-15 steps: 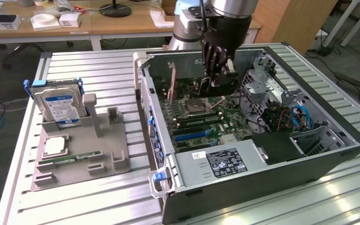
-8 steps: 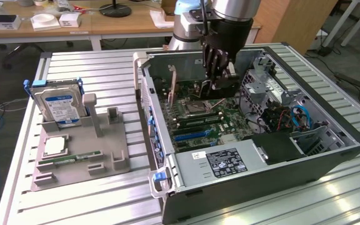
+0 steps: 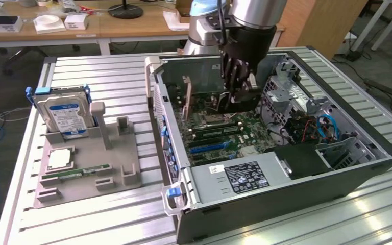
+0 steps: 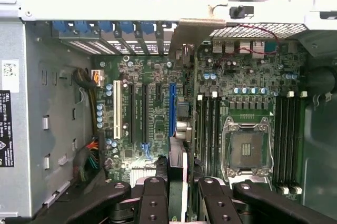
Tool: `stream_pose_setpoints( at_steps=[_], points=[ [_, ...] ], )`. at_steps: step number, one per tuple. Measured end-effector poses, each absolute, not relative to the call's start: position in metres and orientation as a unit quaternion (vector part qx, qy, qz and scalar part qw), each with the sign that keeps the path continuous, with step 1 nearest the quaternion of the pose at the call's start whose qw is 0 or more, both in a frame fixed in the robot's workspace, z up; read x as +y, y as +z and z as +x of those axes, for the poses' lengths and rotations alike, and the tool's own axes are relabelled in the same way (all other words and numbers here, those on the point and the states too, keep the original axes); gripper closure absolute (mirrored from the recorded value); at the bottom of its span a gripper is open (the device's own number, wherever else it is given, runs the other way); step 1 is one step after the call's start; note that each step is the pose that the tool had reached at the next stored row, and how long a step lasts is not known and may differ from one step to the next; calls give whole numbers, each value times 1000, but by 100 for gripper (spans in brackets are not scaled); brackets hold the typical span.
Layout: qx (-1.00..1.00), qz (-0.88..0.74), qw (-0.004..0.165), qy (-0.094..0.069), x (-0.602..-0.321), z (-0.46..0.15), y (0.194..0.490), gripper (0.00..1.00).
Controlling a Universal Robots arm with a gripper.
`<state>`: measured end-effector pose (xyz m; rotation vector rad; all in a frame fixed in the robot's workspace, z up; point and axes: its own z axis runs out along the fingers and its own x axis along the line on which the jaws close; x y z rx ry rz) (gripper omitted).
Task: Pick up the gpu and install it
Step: 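Insert the gpu into the slot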
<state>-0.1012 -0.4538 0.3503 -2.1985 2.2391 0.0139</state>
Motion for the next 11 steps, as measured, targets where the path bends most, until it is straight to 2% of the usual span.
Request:
stream_pose_setpoints(
  at_steps=[11],
  points=[
    [714, -701, 2, 4, -457, -106, 336, 73]
  ],
)
